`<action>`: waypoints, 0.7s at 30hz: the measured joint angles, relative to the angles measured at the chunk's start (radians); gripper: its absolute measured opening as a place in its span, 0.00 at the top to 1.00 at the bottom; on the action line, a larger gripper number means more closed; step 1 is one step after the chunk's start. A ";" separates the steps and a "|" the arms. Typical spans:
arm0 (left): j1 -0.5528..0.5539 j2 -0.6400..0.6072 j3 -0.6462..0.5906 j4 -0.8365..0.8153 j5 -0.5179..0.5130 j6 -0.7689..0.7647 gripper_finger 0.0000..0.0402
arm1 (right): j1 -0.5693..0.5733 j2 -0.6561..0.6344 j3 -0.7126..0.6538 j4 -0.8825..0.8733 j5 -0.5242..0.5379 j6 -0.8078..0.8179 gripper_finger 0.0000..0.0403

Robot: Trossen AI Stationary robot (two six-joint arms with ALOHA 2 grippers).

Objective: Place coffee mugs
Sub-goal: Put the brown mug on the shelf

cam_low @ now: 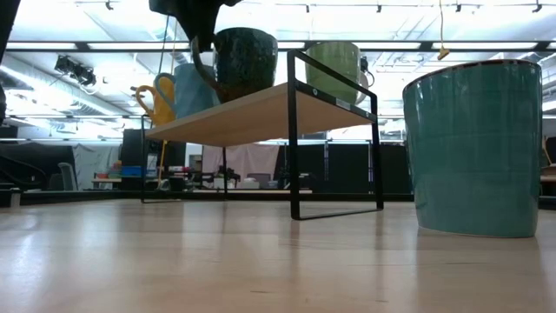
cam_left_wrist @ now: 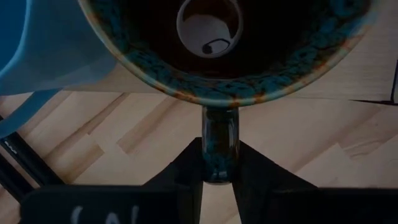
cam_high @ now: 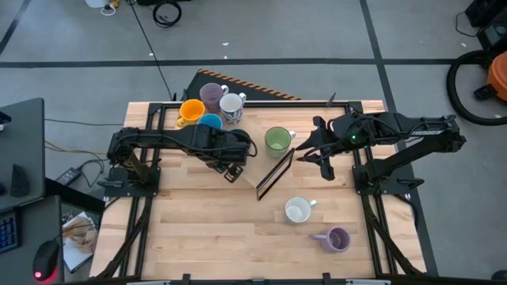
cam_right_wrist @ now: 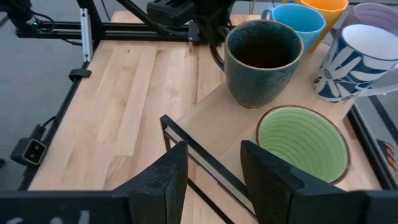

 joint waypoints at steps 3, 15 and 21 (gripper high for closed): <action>0.000 0.000 0.000 -0.010 0.001 -0.011 0.82 | 0.000 0.000 0.000 0.000 -0.017 0.003 0.62; 0.001 0.000 0.000 -0.021 0.046 -0.018 0.82 | 0.001 0.000 0.000 -0.001 -0.020 0.004 0.62; 0.001 -0.001 0.000 -0.021 0.046 -0.018 0.82 | 0.001 0.000 0.000 -0.001 -0.020 0.004 0.62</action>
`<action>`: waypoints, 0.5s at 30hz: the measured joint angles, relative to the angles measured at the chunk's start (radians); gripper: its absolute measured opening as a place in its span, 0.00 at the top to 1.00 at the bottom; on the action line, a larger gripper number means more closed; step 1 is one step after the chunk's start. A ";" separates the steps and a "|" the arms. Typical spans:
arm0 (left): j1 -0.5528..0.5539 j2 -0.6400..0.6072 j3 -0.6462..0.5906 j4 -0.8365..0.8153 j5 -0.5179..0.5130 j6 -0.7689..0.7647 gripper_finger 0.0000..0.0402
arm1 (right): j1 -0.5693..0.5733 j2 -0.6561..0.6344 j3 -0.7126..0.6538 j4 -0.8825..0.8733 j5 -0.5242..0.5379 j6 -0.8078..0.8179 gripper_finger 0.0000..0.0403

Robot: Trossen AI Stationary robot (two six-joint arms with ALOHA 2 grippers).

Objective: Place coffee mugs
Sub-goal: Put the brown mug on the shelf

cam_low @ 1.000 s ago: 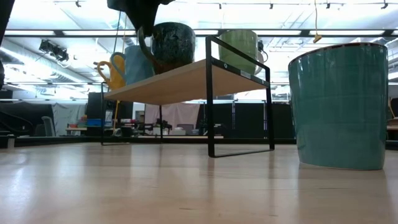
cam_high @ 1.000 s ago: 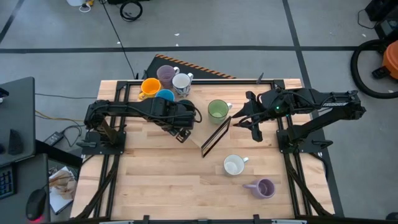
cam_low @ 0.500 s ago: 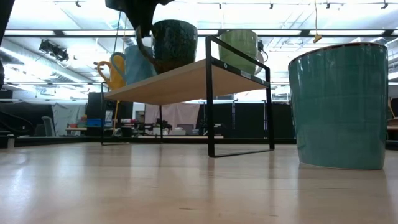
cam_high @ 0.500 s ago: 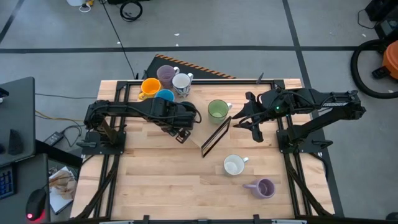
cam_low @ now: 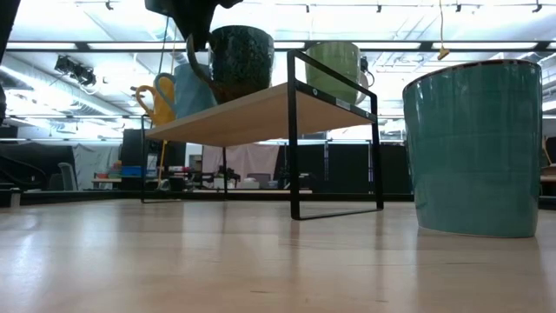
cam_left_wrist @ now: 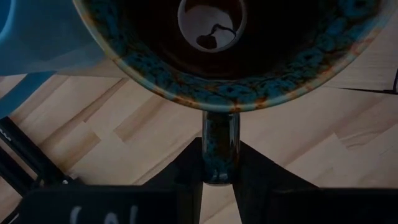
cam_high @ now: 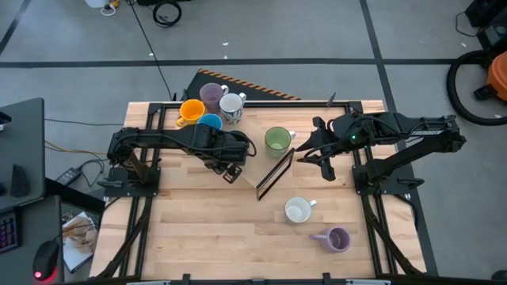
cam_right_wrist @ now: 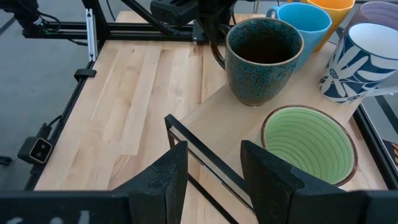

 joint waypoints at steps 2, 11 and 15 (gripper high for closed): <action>0.000 0.000 0.000 0.000 0.000 0.000 0.82 | 0.000 0.000 0.000 0.000 0.000 0.000 0.62; 0.000 0.000 0.000 0.000 0.000 0.002 0.82 | 0.002 0.000 0.000 -0.001 0.000 0.015 0.62; 0.000 0.000 0.000 0.000 0.016 0.012 0.82 | 0.013 0.000 0.000 -0.001 0.000 0.015 0.62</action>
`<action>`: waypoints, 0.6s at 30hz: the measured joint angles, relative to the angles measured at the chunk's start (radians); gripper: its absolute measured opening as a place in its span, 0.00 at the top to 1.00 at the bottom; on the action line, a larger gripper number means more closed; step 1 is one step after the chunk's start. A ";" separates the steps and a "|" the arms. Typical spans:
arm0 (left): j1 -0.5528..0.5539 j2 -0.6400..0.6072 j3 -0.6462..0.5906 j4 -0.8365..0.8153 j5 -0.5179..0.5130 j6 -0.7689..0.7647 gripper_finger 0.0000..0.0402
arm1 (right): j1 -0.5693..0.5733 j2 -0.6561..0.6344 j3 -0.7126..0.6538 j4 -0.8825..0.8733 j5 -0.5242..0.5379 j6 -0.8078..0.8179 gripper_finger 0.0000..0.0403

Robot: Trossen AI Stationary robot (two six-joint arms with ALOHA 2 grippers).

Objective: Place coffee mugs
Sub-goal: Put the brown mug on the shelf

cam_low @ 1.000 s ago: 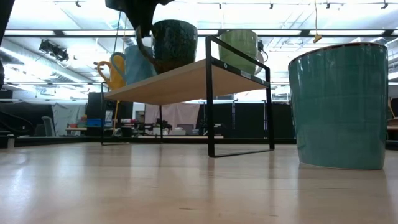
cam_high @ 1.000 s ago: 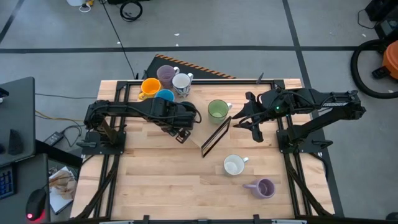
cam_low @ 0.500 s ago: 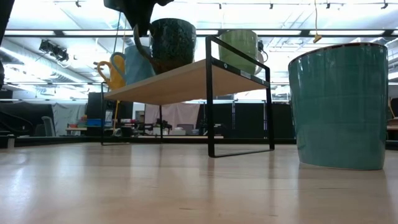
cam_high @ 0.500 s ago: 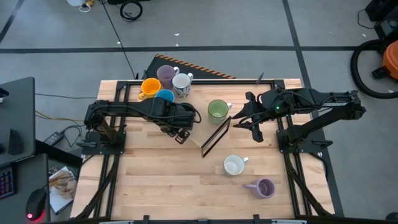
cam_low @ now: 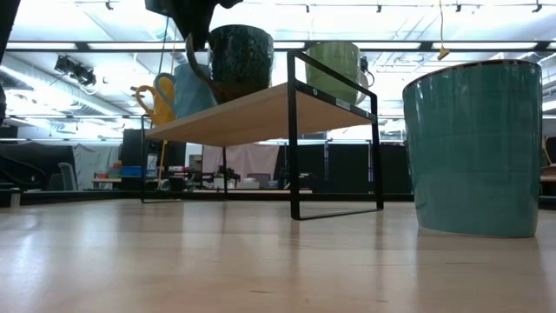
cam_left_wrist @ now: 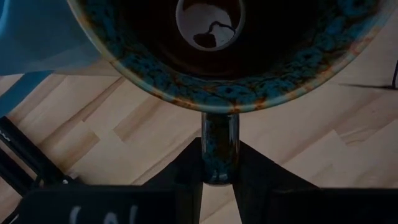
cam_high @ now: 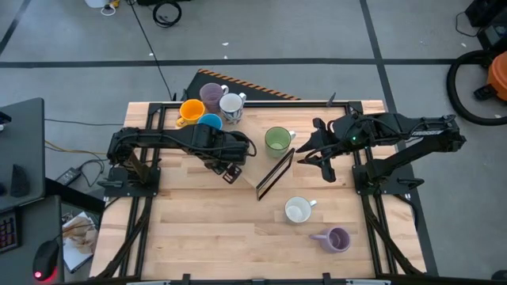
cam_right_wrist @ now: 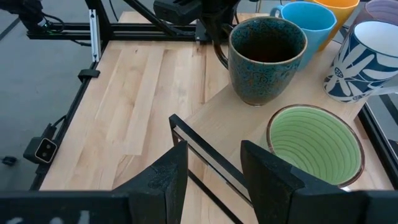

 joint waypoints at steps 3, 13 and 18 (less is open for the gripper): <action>0.000 0.000 0.000 0.000 0.014 0.010 0.82 | 0.007 0.000 0.000 0.000 0.000 0.000 0.62; 0.020 -0.012 0.000 0.001 0.046 0.020 0.82 | 0.008 0.000 0.000 0.000 0.000 0.007 0.62; 0.040 -0.035 0.000 0.000 0.043 0.003 0.83 | 0.008 0.000 0.000 -0.001 0.000 0.011 0.62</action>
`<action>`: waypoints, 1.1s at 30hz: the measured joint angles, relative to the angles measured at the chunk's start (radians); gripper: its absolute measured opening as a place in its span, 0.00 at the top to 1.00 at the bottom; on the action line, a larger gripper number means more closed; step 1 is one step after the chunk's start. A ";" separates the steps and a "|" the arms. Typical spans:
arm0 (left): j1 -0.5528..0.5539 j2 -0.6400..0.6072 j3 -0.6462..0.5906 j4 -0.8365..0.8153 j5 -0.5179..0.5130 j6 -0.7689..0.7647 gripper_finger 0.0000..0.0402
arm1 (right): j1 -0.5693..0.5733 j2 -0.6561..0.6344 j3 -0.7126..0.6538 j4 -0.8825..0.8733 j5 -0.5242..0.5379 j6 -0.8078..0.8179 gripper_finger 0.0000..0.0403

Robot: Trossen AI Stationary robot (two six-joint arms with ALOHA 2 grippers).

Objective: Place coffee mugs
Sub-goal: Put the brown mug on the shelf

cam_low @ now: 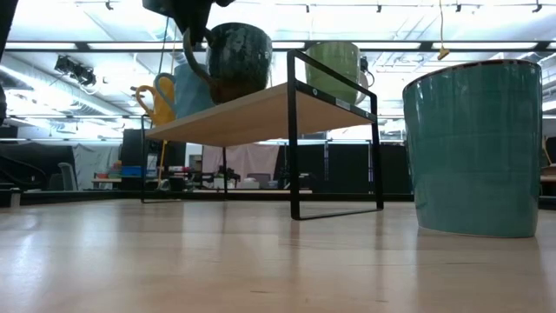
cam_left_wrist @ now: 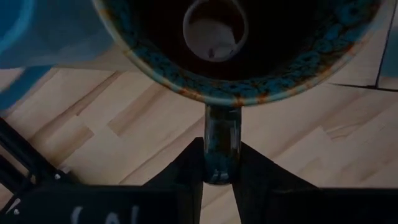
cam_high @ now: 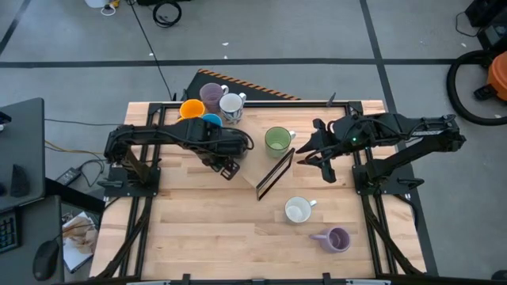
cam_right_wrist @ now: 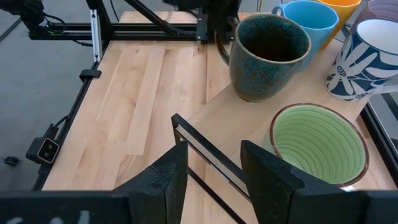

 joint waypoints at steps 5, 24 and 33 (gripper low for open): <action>0.010 -0.011 -0.011 0.002 0.001 -0.010 0.83 | 0.000 0.000 0.000 -0.002 0.000 0.000 0.62; 0.017 -0.038 -0.091 -0.001 0.050 -0.024 0.83 | 0.000 0.000 0.000 -0.002 0.000 -0.004 0.62; 0.039 -0.069 -0.097 -0.001 0.025 -0.044 0.83 | 0.000 0.000 0.000 -0.004 0.000 -0.009 0.62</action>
